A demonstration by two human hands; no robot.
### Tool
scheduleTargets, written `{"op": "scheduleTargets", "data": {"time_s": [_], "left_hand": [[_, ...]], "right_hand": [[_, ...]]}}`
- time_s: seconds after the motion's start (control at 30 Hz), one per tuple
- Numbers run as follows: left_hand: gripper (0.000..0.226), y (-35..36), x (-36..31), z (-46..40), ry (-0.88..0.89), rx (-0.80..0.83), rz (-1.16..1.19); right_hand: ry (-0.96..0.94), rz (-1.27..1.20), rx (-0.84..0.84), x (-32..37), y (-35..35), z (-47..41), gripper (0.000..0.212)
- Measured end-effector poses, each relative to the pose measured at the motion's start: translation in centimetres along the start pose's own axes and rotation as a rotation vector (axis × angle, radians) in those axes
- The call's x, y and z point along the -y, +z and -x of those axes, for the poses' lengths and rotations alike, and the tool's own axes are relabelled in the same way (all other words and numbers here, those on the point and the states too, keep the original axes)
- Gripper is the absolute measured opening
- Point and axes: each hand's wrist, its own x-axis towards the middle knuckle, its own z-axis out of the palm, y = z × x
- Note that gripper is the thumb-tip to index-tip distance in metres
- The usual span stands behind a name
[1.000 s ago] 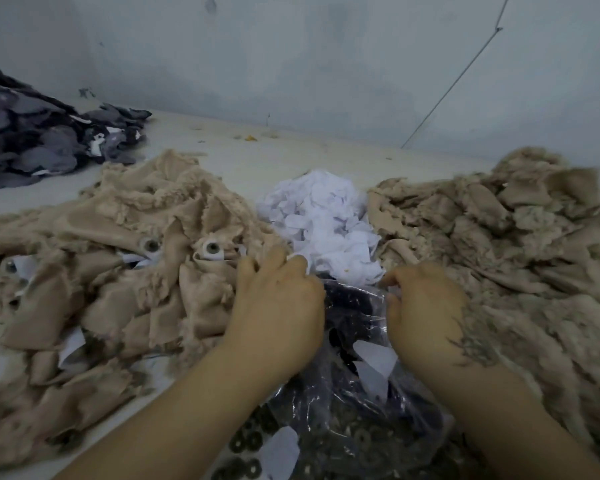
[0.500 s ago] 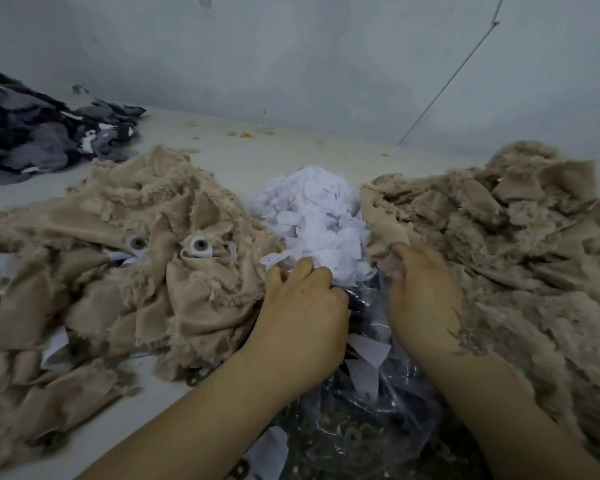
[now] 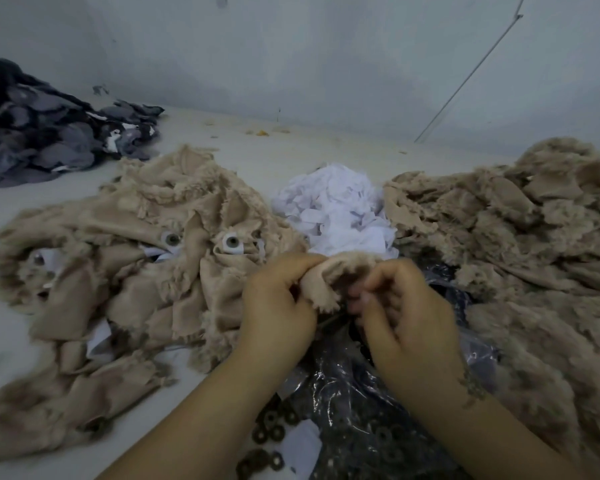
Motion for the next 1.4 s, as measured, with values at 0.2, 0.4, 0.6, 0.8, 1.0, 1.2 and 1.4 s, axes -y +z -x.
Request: {"op": "scheduleTargets", "data": {"time_s": [0.2,0.4,0.6,0.8,1.0,1.2,1.4], "left_hand": [[0.032,-1.2,-0.5,0.7,-0.061,0.081,0.275],[0.025,-0.9,0.1,1.5,-0.292,0.055,0.317],[0.047,-0.7,1.5,0.9,-0.562,0.044,0.564],[0.029,-0.7,1.1,0.9,-0.579,-0.002,0.642],[0.034,-1.1,0.5,0.9,-0.475,-0.130,0.485],[0.042,-1.0,-0.2,1.2,-0.394,0.040,0.400],[0.063,-1.0,0.5,0.8,-0.370,0.074,0.429]], "right_hand": [[0.739,-0.942,0.071,-0.1,0.7,-1.1,0.041],[0.761,-1.072,0.087,-0.1,0.7,-1.1,0.045],[0.753,-1.058,0.153,0.2,0.7,-0.7,0.035],[0.804,-1.058,0.059,-0.1,0.8,-0.8,0.026],[0.886,-1.076,0.055,-0.2,0.8,-0.8,0.032],[0.769,-1.071,0.197,0.4,1.0,-0.6,0.073],[0.681,-1.187,0.165,-0.2,0.7,-1.0,0.078]]}}
